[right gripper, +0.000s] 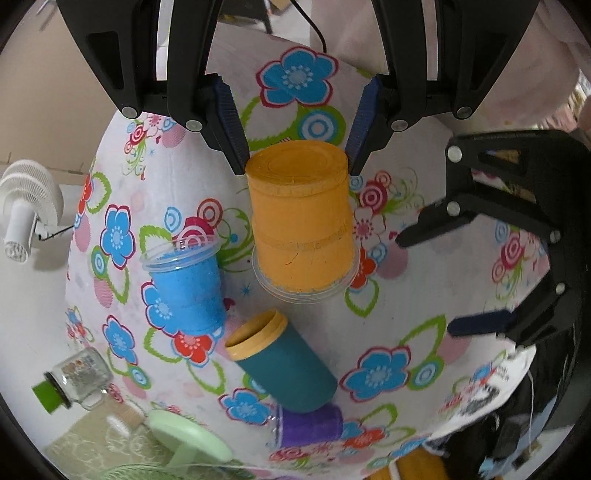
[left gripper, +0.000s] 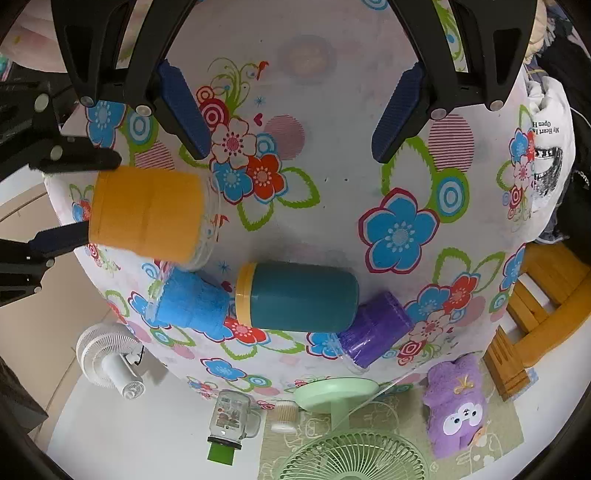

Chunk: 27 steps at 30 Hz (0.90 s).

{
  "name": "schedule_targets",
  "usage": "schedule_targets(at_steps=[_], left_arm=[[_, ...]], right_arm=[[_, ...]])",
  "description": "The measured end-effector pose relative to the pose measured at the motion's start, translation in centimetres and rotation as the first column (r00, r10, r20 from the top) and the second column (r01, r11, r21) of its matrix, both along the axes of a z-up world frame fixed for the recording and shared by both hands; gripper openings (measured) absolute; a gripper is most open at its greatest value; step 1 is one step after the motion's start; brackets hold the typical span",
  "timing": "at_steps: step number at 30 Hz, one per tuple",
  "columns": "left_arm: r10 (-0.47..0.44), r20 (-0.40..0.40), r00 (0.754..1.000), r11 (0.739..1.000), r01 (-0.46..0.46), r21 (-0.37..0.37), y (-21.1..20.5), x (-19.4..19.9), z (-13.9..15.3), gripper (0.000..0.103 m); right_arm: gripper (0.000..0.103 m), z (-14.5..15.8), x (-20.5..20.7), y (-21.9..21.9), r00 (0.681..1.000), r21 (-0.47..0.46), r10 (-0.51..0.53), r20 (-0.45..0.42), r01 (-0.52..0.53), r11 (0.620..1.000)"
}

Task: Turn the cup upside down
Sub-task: 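Lower the inverted orange cup onto the table and open the right gripper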

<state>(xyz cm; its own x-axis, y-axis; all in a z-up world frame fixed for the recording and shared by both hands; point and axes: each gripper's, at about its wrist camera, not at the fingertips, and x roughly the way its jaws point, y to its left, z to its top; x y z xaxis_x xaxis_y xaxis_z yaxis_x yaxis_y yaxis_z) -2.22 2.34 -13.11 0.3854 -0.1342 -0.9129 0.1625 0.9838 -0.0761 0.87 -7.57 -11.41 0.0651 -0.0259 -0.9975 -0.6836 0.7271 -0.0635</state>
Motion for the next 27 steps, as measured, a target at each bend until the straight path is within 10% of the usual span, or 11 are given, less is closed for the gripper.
schedule_targets(at_steps=[8, 13, 27], left_arm=[[0.029, -0.023, 0.999, 1.000, -0.029, -0.010, 1.3, 0.7, -0.5, 0.090], [0.049, -0.029, 0.998, 0.999, -0.049, -0.008, 2.3, 0.8, -0.2, 0.090], [0.047, 0.028, 0.999, 0.999, -0.047, 0.002, 0.6, 0.1, 3.7, 0.091]], right_arm=[[0.059, -1.4, 0.4, 2.2, 0.997, -0.050, 0.077, -0.029, -0.078, 0.996], [0.090, -0.5, 0.9, 2.8, 0.998, 0.015, 0.067, 0.016, -0.067, 0.998], [0.091, 3.4, -0.4, -1.6, 0.973, 0.277, -0.184, 0.141, 0.139, 0.951]])
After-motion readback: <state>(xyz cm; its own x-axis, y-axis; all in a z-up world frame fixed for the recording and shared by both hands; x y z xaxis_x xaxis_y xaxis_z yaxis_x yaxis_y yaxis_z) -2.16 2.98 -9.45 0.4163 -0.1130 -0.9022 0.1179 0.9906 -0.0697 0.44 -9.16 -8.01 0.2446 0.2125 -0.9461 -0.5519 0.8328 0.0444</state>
